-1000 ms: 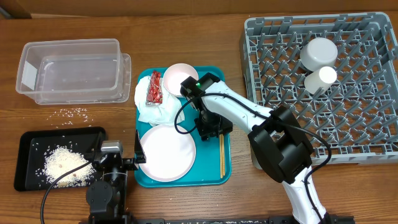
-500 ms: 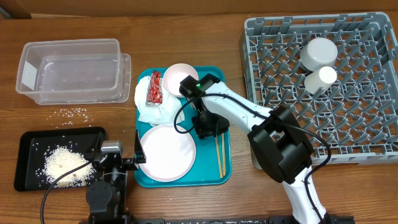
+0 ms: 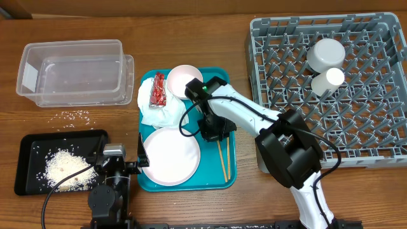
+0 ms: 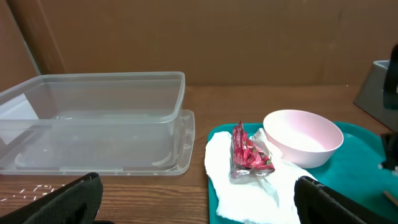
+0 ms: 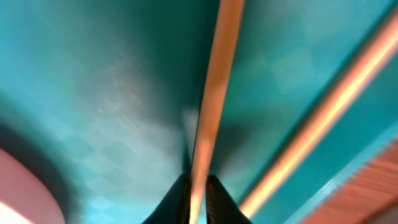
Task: Sort waste into correct bins and load items into the dishwasher
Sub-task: 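Lower the right gripper onto a wooden chopstick and grasp it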
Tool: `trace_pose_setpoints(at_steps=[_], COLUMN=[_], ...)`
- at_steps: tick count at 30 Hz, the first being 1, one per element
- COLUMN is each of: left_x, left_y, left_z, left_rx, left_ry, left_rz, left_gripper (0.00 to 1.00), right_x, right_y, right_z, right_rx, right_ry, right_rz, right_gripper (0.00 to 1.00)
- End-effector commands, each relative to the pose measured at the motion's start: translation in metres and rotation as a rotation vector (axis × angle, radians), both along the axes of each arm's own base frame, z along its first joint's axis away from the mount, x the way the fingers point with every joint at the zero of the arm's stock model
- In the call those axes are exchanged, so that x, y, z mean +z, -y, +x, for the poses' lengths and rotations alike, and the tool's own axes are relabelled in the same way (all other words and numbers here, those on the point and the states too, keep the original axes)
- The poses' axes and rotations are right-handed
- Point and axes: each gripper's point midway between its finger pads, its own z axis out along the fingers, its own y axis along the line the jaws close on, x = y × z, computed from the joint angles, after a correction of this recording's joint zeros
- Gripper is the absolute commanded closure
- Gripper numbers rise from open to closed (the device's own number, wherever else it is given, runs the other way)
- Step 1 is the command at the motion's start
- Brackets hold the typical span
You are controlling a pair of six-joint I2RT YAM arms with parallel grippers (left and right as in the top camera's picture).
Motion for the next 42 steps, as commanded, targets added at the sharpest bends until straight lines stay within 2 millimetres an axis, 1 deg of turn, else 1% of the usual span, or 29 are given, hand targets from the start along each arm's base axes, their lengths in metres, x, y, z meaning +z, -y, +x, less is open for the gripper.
trace_pose_setpoints(at_steps=[1, 3, 4, 5, 6, 7, 8, 9, 11, 12, 15, 17, 19, 21, 22, 23, 24, 26, 30, 33, 36, 40, 42], left_x=[-0.001, -0.001, -0.001, -0.001, -0.001, -0.001, -0.001, -0.001, -0.001, -0.001, -0.001, -0.001, -0.001, -0.001, -0.001, -0.001, -0.001, -0.001, -0.001, -0.001, -0.001, -0.001, -0.001], left_y=[0.002, 0.002, 0.002, 0.002, 0.002, 0.002, 0.002, 0.002, 0.002, 0.002, 0.002, 0.002, 0.002, 0.002, 0.002, 0.002, 0.002, 0.002, 0.002, 0.002, 0.002, 0.002, 0.002], left_z=[0.000, 0.000, 0.000, 0.000, 0.000, 0.000, 0.000, 0.000, 0.000, 0.000, 0.000, 0.000, 0.000, 0.000, 0.000, 0.000, 0.000, 0.000, 0.000, 0.000, 0.000, 0.000, 0.000], left_rx=[-0.008, -0.008, -0.008, -0.008, -0.008, -0.008, -0.008, -0.008, -0.008, -0.008, -0.008, -0.008, -0.008, -0.008, -0.008, -0.008, -0.008, -0.008, -0.008, -0.008, -0.008, -0.008, -0.008], left_ry=[0.001, 0.001, 0.001, 0.001, 0.001, 0.001, 0.001, 0.001, 0.001, 0.001, 0.001, 0.001, 0.001, 0.001, 0.001, 0.001, 0.001, 0.001, 0.001, 0.001, 0.001, 0.001, 0.001], left_rz=[0.019, 0.019, 0.019, 0.019, 0.019, 0.019, 0.019, 0.019, 0.019, 0.019, 0.019, 0.019, 0.019, 0.019, 0.019, 0.019, 0.019, 0.019, 0.019, 0.019, 0.019, 0.019, 0.019], left_gripper=[0.00, 0.00, 0.00, 0.00, 0.00, 0.00, 0.00, 0.00, 0.00, 0.00, 0.00, 0.00, 0.00, 0.00, 0.00, 0.00, 0.00, 0.00, 0.00, 0.00, 0.00, 0.00, 0.00], right_x=[0.036, 0.062, 0.077, 0.091, 0.119, 0.131, 0.139, 0.145, 0.149, 0.148, 0.135, 0.119, 0.100, 0.080, 0.067, 0.056, 0.047, 0.031, 0.013, 0.003, -0.003, -0.009, -0.014], right_y=[-0.009, -0.002, 0.006, 0.014, 0.031, 0.038, 0.042, 0.045, 0.050, 0.052, 0.053, 0.047, 0.037, 0.027, 0.022, 0.021, 0.022, 0.022, 0.017, 0.012, 0.006, -0.001, -0.003], right_z=[0.041, 0.064, 0.078, 0.091, 0.113, 0.120, 0.124, 0.126, 0.123, 0.119, 0.101, 0.083, 0.065, 0.049, 0.040, 0.032, 0.026, 0.012, -0.009, -0.016, -0.017, -0.017, -0.016], right_rx=[-0.041, -0.056, -0.064, -0.077, -0.110, -0.120, -0.114, -0.101, -0.107, -0.123, -0.141, -0.122, -0.088, -0.062, -0.045, -0.039, -0.038, -0.028, -0.022, -0.005, 0.011, 0.031, 0.034], right_ry=[0.098, 0.161, 0.205, 0.241, 0.293, 0.301, 0.297, 0.282, 0.231, 0.200, 0.099, 0.030, -0.025, -0.061, -0.078, -0.088, -0.093, -0.114, -0.149, -0.145, -0.129, -0.106, -0.095], right_rz=[0.060, 0.064, 0.059, 0.058, 0.084, 0.115, 0.154, 0.200, 0.267, 0.282, 0.287, 0.260, 0.233, 0.203, 0.184, 0.151, 0.123, 0.080, 0.046, 0.046, 0.058, 0.071, 0.079], right_gripper=[0.96, 0.96, 0.96, 0.96, 0.96, 0.96, 0.95, 0.92, 0.86, 0.86, 0.87, 0.87, 0.86, 0.78, 0.72, 0.67, 0.65, 0.62, 0.62, 0.61, 0.60, 0.49, 0.48])
